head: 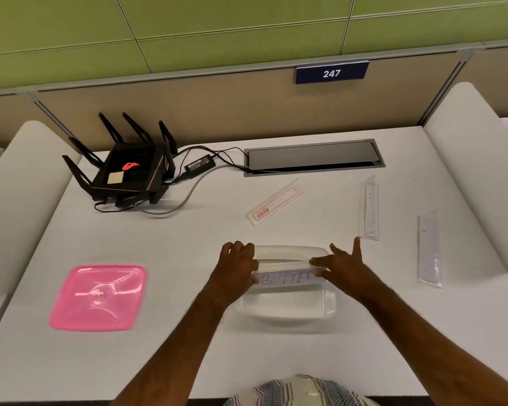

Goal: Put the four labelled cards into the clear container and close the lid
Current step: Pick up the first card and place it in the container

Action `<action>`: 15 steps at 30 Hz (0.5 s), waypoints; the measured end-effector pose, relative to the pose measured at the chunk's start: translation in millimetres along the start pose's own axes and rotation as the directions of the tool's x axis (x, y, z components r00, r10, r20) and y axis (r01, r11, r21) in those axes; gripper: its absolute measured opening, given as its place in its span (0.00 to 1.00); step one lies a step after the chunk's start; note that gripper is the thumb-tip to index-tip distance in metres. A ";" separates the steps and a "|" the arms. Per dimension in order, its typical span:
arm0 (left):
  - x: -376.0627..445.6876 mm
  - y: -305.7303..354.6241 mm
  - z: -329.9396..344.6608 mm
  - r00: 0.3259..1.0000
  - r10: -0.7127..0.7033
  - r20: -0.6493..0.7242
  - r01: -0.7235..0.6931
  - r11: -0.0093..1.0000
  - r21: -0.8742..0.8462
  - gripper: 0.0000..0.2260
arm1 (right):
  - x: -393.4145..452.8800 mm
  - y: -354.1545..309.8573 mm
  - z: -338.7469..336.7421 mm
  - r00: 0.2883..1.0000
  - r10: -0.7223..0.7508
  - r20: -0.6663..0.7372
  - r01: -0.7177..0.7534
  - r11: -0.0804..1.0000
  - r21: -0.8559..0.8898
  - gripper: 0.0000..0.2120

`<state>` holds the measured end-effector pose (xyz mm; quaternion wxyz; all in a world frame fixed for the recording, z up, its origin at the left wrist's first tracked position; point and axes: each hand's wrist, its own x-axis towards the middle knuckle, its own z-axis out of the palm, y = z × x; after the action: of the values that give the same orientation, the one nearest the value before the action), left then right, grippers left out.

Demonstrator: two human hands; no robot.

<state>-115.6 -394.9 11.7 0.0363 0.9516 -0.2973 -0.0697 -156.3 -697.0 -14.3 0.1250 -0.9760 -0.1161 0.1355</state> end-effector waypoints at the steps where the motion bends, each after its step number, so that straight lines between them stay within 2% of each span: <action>1: 0.8 1.7 0.9 1.000 0.001 0.018 -0.002 1.000 0.029 0.12 | 2.3 -1.0 -1.6 0.999 0.012 0.047 -0.010 0.999 -0.051 0.18; 5: 3.2 4.1 2.7 0.998 0.011 0.066 -0.021 0.989 0.149 0.10 | 10.3 -7.4 -7.2 0.991 0.063 0.118 -0.047 0.990 -0.130 0.19; 9: 7.0 3.6 4.5 0.996 0.050 0.071 -0.060 0.985 0.161 0.07 | 16.6 -19.0 -6.6 0.981 0.129 0.144 -0.099 0.976 -0.195 0.17; 15: 7.1 11.2 5.5 0.982 0.002 0.187 -0.051 0.965 0.256 0.04 | 21.6 -21.9 10.1 0.979 0.170 0.109 -0.145 0.968 -0.206 0.10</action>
<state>-116.9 -408.3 6.7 -0.1155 0.9334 -0.3188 -0.1178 -143.2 -668.6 -22.7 0.0091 -0.9791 -0.0588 0.1942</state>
